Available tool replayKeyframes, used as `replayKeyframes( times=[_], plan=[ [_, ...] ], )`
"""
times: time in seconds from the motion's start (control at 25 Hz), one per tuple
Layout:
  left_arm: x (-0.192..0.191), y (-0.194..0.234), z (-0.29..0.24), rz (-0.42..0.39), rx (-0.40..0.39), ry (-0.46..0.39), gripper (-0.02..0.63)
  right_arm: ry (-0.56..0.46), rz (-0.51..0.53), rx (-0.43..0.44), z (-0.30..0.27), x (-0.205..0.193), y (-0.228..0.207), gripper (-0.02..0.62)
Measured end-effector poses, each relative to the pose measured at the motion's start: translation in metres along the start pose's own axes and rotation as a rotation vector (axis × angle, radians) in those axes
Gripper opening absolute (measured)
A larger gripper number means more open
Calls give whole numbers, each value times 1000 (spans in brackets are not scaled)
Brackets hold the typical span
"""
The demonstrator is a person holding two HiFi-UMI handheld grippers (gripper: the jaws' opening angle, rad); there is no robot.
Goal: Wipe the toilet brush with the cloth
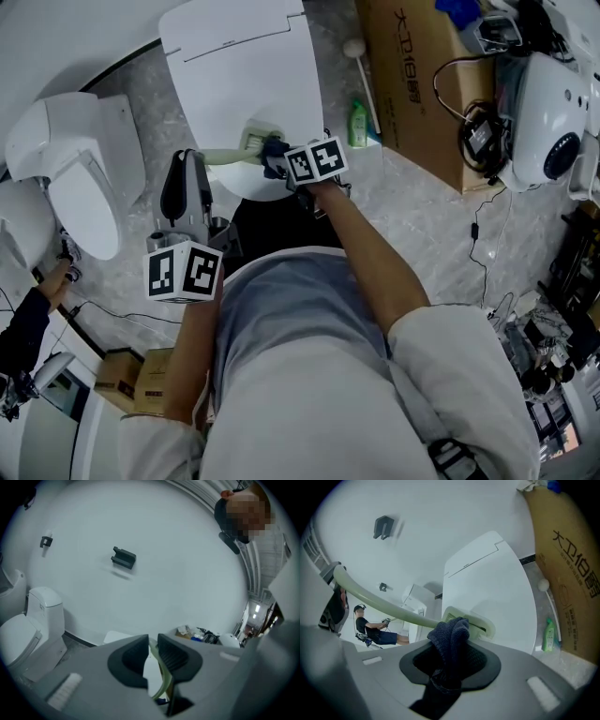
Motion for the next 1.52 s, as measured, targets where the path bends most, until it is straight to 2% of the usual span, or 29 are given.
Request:
replayKeyframes(
  times=[0.6,1.0,1.52],
  plan=[
    [0,2,5,-5,-25,-20,0,-76,-65,38,22,7,21,101],
    [3,3,-1,45,-48,-15,0,-69,-51,75,39,14,45,103],
    [2,3,0,29,-70,-16,0,-76,-33,128,61,22,70,103]
  ],
)
Point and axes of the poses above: the fingertips, and each gripper's own axes: z backward along the fingers, y to its left, x out of its top, the point moved 7 cm from there along z, backward along the fingers, and after that the axes turned 10 degrees about x, right-handed, at the moved point
